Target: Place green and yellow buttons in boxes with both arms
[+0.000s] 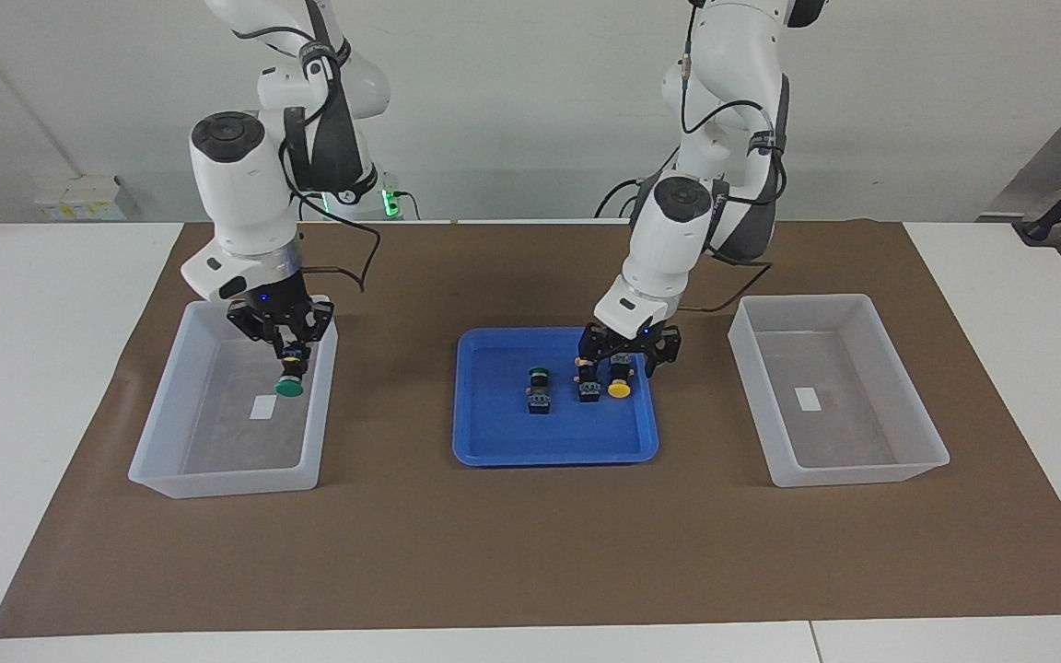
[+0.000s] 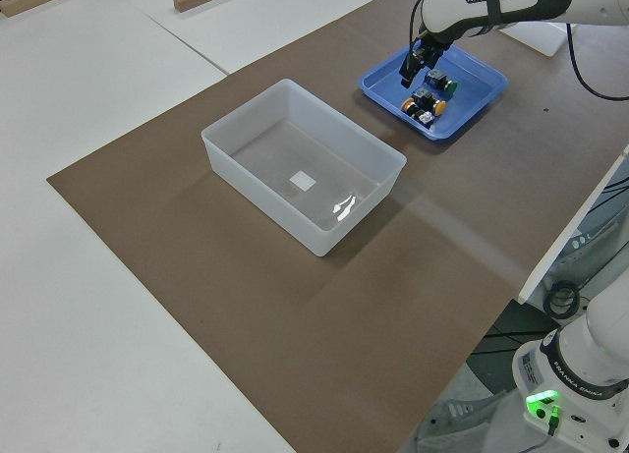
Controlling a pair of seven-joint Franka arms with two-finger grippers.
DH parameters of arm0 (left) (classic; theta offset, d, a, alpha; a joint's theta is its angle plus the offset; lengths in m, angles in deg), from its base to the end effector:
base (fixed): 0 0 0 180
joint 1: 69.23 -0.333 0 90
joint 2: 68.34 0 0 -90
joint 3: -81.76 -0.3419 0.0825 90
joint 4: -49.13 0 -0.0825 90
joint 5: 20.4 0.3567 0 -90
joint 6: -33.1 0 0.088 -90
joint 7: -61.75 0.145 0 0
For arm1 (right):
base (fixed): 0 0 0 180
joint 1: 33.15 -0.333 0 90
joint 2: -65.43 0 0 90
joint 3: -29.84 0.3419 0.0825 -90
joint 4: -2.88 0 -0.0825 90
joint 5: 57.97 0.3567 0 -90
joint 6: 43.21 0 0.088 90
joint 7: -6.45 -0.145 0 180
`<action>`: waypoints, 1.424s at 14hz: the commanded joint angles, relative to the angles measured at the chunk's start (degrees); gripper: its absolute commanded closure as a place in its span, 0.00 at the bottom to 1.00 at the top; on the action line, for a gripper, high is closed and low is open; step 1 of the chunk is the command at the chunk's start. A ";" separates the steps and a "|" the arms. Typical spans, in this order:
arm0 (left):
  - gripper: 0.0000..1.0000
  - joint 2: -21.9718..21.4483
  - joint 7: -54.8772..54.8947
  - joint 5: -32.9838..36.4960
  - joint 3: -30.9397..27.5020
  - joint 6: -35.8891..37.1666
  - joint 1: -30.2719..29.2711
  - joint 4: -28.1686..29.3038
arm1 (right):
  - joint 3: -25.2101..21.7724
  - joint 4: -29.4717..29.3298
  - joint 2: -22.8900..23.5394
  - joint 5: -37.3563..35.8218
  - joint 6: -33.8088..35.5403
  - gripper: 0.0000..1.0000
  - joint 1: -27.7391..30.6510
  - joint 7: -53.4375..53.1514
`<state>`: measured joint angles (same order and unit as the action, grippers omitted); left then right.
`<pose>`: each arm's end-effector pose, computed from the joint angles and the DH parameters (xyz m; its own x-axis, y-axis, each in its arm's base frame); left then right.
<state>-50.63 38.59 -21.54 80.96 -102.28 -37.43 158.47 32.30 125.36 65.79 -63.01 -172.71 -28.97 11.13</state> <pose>0.5351 -0.3230 0.3538 0.9845 -0.1190 0.1286 -0.1284 -0.9894 0.0677 0.5330 -0.0209 0.4166 0.9884 0.1073 0.1076 0.0987 -0.9917 0.0826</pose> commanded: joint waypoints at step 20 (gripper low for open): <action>0.30 4.61 0.13 2.72 -1.14 -3.05 3.88 0.70 | 0.80 -2.85 -0.80 1.79 1.35 0.07 5.41 7.11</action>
<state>-45.85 38.61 -19.89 80.75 -104.13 -34.43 158.39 32.67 126.25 64.85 -62.75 -174.70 -22.66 18.31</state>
